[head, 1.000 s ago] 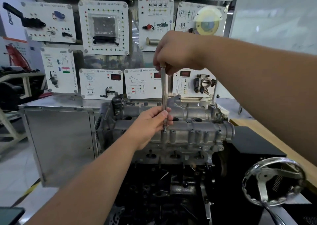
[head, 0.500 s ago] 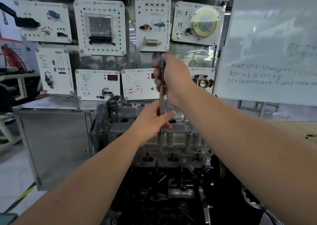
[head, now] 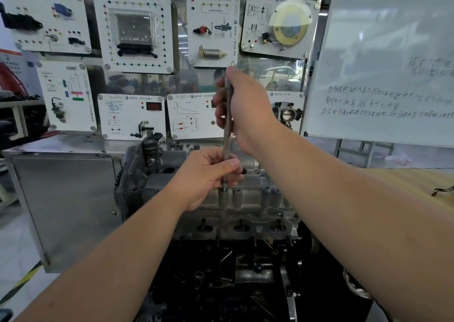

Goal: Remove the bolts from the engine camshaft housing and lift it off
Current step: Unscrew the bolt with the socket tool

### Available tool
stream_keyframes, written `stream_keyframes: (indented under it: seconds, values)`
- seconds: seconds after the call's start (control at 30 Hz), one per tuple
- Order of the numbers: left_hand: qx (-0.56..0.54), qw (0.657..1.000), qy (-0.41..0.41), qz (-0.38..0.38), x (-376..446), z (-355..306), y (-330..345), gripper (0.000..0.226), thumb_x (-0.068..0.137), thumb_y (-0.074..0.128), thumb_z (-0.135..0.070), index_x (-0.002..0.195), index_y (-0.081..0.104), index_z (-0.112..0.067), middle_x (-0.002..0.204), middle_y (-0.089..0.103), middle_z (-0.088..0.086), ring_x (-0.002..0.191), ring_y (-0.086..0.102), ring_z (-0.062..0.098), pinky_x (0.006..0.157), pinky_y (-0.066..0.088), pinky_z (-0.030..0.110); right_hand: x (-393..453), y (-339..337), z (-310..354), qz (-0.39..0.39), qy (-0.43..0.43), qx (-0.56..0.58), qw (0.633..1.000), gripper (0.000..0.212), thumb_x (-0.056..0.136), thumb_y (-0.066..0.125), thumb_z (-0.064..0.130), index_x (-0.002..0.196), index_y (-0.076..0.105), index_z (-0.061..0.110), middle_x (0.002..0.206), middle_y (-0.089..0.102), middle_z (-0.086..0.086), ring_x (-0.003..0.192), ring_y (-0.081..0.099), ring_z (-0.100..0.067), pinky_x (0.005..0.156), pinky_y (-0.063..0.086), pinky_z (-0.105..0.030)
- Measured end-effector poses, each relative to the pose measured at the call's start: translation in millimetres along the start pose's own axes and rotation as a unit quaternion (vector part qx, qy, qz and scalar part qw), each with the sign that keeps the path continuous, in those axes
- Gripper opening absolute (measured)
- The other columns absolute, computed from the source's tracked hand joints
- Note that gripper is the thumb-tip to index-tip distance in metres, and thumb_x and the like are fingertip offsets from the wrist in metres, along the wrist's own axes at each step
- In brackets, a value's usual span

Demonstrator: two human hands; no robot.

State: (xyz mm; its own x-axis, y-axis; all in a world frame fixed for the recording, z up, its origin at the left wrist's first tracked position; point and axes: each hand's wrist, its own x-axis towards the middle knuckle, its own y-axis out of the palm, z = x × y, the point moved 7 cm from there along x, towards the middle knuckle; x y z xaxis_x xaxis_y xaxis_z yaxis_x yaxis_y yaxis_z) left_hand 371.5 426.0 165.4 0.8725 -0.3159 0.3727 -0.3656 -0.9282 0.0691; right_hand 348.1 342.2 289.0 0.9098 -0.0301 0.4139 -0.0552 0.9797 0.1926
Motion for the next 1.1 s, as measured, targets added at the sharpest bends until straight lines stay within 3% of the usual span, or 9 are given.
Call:
stream_keyframes:
  seconds: [0.1, 0.17, 0.27, 0.4, 0.53, 0.7, 0.87, 1.0, 1.1]
  values:
    - [-0.002, 1.000, 0.009, -0.019, 0, 0, -1, 0.008, 0.074, 0.077, -0.019, 0.075, 0.070, -0.015, 0.073, 0.071, 0.009, 0.064, 0.069, 0.021, 0.063, 0.059, 0.030, -3, 7, 1, -0.028, -0.012, -0.025, 0.999, 0.033, 0.098, 0.040, 0.024, 0.073, 0.060, 0.017, 0.046, 0.042, 0.007, 0.042, 0.033, -0.012, 0.051, 0.035, -0.029]
    - [-0.042, 0.999, 0.002, 0.004, 0, 1, -2, 0.007, 0.077, 0.073, -0.024, 0.074, 0.073, -0.018, 0.077, 0.072, 0.012, 0.068, 0.070, 0.023, 0.067, 0.059, 0.031, -4, 7, 4, -0.055, -0.045, -0.043, 0.997, 0.033, 0.095, 0.039, 0.022, 0.064, 0.048, 0.016, 0.048, 0.033, 0.005, 0.045, 0.025, -0.014, 0.051, 0.025, -0.029]
    - [-0.078, 0.996, -0.002, 0.030, -2, 3, -3, 0.029, 0.088, 0.061, -0.033, 0.098, 0.072, -0.008, 0.087, 0.074, 0.015, 0.078, 0.073, 0.025, 0.075, 0.060, 0.033, -4, 5, 2, -0.045, -0.060, -0.028, 0.997, 0.026, 0.099, 0.043, 0.028, 0.077, 0.040, 0.015, 0.068, 0.022, -0.005, 0.055, 0.016, -0.017, 0.049, 0.018, -0.028]
    - [-0.045, 0.999, 0.006, 0.013, -2, 4, -3, 0.030, 0.095, 0.055, -0.031, 0.105, 0.069, -0.007, 0.089, 0.075, 0.011, 0.078, 0.073, 0.022, 0.075, 0.059, 0.030, -2, -3, 2, -0.044, -0.117, -0.077, 0.989, 0.032, 0.105, 0.042, 0.042, 0.085, 0.044, 0.017, 0.065, 0.042, 0.001, 0.052, 0.034, -0.013, 0.047, 0.034, -0.030]
    - [-0.009, 0.999, 0.037, -0.024, 0, 4, -4, 0.017, 0.103, 0.053, -0.017, 0.092, 0.065, -0.012, 0.078, 0.070, 0.000, 0.072, 0.071, 0.018, 0.074, 0.060, 0.031, -1, -6, 4, -0.013, -0.135, -0.053, 0.989, 0.036, 0.108, 0.038, 0.037, 0.084, 0.054, 0.016, 0.060, 0.052, 0.006, 0.052, 0.045, -0.012, 0.051, 0.039, -0.033]
    - [0.020, 0.998, 0.045, -0.028, 2, 5, -4, 0.011, 0.101, 0.058, -0.021, 0.094, 0.060, -0.013, 0.075, 0.067, -0.005, 0.068, 0.067, 0.014, 0.083, 0.056, 0.044, -2, 8, -6, 0.027, -0.067, 0.028, 0.997, 0.046, 0.106, 0.034, 0.050, 0.090, 0.061, 0.016, 0.051, 0.040, 0.010, 0.044, 0.029, -0.010, 0.045, 0.027, -0.024]
    - [0.032, 0.999, 0.039, -0.007, 0, 3, 0, 0.023, 0.099, 0.059, -0.031, 0.081, 0.074, -0.027, 0.076, 0.067, -0.005, 0.066, 0.064, 0.011, 0.076, 0.060, 0.032, -8, 1, -2, -0.018, -0.148, 0.026, 0.989, 0.029, 0.105, 0.047, 0.040, 0.089, 0.045, 0.016, 0.062, 0.044, 0.001, 0.047, 0.031, -0.012, 0.042, 0.026, -0.024]
    - [0.018, 0.999, 0.025, 0.010, 0, 3, 1, 0.027, 0.092, 0.060, -0.047, 0.089, 0.078, -0.026, 0.081, 0.070, -0.001, 0.069, 0.065, 0.012, 0.075, 0.058, 0.029, -4, 5, -4, 0.007, -0.120, 0.061, 0.991, 0.037, 0.108, 0.042, 0.038, 0.085, 0.058, 0.013, 0.059, 0.052, 0.005, 0.046, 0.040, -0.010, 0.045, 0.033, -0.025]
    - [0.007, 1.000, 0.018, 0.022, 1, 4, 1, 0.030, 0.097, 0.056, -0.046, 0.092, 0.078, -0.027, 0.086, 0.071, 0.004, 0.073, 0.066, 0.015, 0.075, 0.057, 0.028, -2, 6, -10, 0.019, -0.085, 0.093, 0.992, 0.044, 0.107, 0.036, 0.046, 0.088, 0.060, 0.015, 0.052, 0.043, 0.007, 0.043, 0.029, -0.010, 0.044, 0.025, -0.024]
